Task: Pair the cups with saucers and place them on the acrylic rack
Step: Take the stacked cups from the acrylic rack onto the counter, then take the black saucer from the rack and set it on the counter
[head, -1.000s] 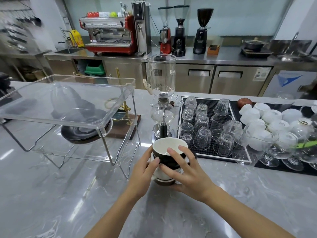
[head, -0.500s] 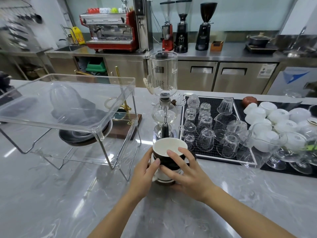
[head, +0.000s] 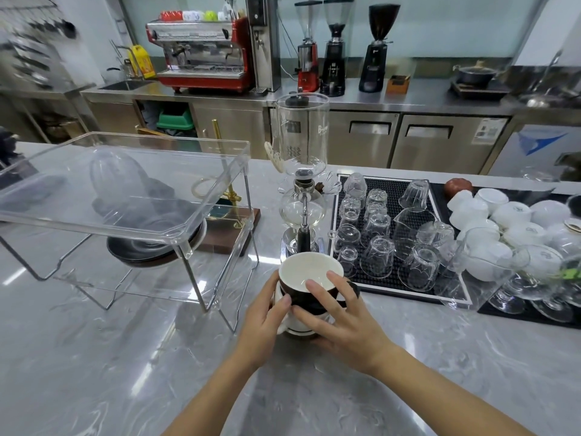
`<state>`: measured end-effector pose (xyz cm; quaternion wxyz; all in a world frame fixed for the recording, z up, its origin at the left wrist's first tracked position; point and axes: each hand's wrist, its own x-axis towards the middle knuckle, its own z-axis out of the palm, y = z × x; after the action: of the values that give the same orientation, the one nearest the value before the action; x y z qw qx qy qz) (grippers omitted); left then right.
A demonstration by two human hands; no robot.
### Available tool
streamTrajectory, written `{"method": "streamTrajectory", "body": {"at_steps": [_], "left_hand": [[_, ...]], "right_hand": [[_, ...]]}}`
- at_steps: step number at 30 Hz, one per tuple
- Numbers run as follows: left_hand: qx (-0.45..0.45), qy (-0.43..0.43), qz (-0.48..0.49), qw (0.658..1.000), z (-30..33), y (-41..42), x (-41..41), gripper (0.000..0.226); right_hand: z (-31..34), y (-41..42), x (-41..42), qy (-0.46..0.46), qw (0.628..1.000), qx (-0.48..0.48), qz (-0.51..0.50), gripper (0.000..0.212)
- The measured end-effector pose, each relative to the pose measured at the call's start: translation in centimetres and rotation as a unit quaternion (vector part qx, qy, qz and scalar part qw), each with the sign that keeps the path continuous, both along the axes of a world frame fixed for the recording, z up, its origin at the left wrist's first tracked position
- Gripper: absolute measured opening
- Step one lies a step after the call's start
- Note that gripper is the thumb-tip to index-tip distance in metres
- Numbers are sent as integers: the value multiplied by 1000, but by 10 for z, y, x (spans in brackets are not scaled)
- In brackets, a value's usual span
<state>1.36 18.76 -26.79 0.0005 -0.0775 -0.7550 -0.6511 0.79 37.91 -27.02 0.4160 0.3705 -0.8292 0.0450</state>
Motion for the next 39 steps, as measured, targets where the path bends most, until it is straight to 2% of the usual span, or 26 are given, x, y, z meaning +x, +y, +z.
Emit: {"method": "streamTrajectory", "body": {"at_steps": [2,8,12,16,19,25,27,30,33,35,37,39], "left_hand": [[2,-7,-5,1000,2,0,1,60],[46,-33,1,998,3,-7,7,69],[45,-28,34,998,7,-15,20,52],[38,-7,86,995,9,-21,42,48],[44,5,118,992,12,-31,64,37],[66,12,181,981,19,-74,106,45],[83,15,201,976,24,-87,116,40],[126,8,236,964,32,-114,122,27],[200,-9,264,944,44,-143,121,34],[243,-23,262,934,52,-156,119,40],[278,-41,255,925,58,-176,117,48],[313,-61,244,916,62,-192,114,54]], "right_hand": [[1,-1,0,-3,1000,-6,-3,48],[-2,4,8,-21,999,2,-26,67],[2,13,22,-46,999,3,-20,75],[10,6,45,-62,998,-27,-6,81],[17,-9,63,-97,993,-66,24,79],[26,-65,94,-212,954,-191,95,72],[31,-83,102,-248,928,-253,119,65],[43,-114,109,-307,879,-332,149,44],[53,-150,114,-375,821,-395,170,28],[58,-167,116,-453,748,-452,176,25],[65,-191,113,-536,650,-511,171,23],[70,-208,107,-569,577,-562,167,22]]}}
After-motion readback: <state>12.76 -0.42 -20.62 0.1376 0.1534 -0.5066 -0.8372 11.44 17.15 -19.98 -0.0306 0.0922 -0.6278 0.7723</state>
